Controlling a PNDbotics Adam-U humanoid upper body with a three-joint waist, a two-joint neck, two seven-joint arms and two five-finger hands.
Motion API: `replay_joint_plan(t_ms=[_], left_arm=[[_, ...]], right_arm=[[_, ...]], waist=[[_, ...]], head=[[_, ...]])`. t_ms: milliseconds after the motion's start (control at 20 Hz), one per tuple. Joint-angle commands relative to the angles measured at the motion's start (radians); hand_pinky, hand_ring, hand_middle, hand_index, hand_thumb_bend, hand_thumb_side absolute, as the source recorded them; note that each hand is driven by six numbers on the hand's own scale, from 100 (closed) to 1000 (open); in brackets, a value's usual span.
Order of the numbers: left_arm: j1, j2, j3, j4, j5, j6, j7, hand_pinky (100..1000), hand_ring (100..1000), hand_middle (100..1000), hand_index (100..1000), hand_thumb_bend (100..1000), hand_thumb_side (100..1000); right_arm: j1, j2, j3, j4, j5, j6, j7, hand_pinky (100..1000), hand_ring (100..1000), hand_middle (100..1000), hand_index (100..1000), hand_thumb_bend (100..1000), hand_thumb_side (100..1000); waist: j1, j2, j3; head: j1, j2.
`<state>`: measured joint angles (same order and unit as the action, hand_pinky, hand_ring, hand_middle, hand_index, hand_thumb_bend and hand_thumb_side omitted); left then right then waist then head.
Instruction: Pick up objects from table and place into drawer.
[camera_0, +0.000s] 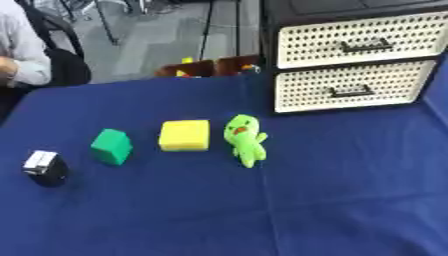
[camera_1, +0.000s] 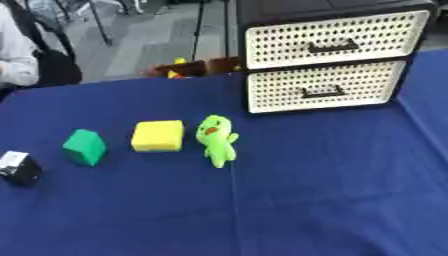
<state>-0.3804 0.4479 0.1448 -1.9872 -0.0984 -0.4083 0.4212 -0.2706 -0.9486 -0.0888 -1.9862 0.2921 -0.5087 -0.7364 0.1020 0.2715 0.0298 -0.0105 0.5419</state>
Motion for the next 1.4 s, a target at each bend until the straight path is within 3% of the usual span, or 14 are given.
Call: replay_joint_plan(t_ms=[50,250,650,800,850,900,950,1200,1400], left_arm=[[-0.008,0.023,0.006,-0.013,0.0,0.002,0.001,497,577,676,871,292,861],[-0.007,0.025,0.004,-0.013,0.001,0.003,-0.001,496,576,675,871,289,862],[-0.01,0.028,-0.004,-0.013,0.006,0.004,-0.011,493,573,674,870,286,863],[-0.011,0.028,-0.005,-0.013,0.008,0.005,-0.013,492,572,673,870,283,864],[-0.011,0.028,-0.006,-0.013,0.009,0.005,-0.013,492,572,673,870,282,864],[-0.011,0.028,-0.007,-0.013,0.009,0.005,-0.015,491,572,673,870,282,864],[-0.012,0.028,-0.008,-0.013,0.01,0.005,-0.016,491,572,673,870,280,864],[-0.015,0.028,-0.011,-0.013,0.014,0.007,-0.02,489,570,672,870,278,865],[-0.018,0.026,-0.014,-0.013,0.016,0.009,-0.023,488,569,671,870,277,866]], right_arm=[[0.015,-0.089,0.002,-0.014,0.029,0.016,0.01,536,627,625,847,233,981],[0.052,-0.164,0.024,0.005,0.058,0.073,0.068,526,621,598,861,312,915],[0.007,-0.273,0.083,0.111,0.1,0.201,0.195,509,596,564,855,328,819],[-0.014,-0.294,0.099,0.153,0.118,0.249,0.244,457,557,516,836,345,777],[-0.021,-0.3,0.106,0.166,0.123,0.266,0.26,398,523,482,831,352,740],[-0.028,-0.305,0.112,0.178,0.13,0.282,0.277,356,502,453,827,326,560],[-0.033,-0.31,0.119,0.191,0.138,0.299,0.293,326,488,440,824,357,686],[-0.067,-0.328,0.158,0.241,0.175,0.383,0.378,115,337,242,777,375,565],[-0.108,-0.326,0.187,0.256,0.178,0.453,0.447,100,251,155,763,356,513]], waist=[[-0.01,-0.019,0.0],[-0.013,-0.018,0.003],[-0.022,-0.015,0.014],[-0.025,-0.013,0.018],[-0.025,-0.012,0.019],[-0.026,-0.011,0.019],[-0.026,-0.01,0.021],[-0.027,-0.006,0.028],[-0.028,-0.003,0.036]], head=[[-0.004,-0.01],[-0.012,-0.012],[-0.026,-0.019],[-0.033,-0.024],[-0.036,-0.026],[-0.038,-0.027],[-0.041,-0.028],[-0.053,-0.037],[-0.065,-0.046]])
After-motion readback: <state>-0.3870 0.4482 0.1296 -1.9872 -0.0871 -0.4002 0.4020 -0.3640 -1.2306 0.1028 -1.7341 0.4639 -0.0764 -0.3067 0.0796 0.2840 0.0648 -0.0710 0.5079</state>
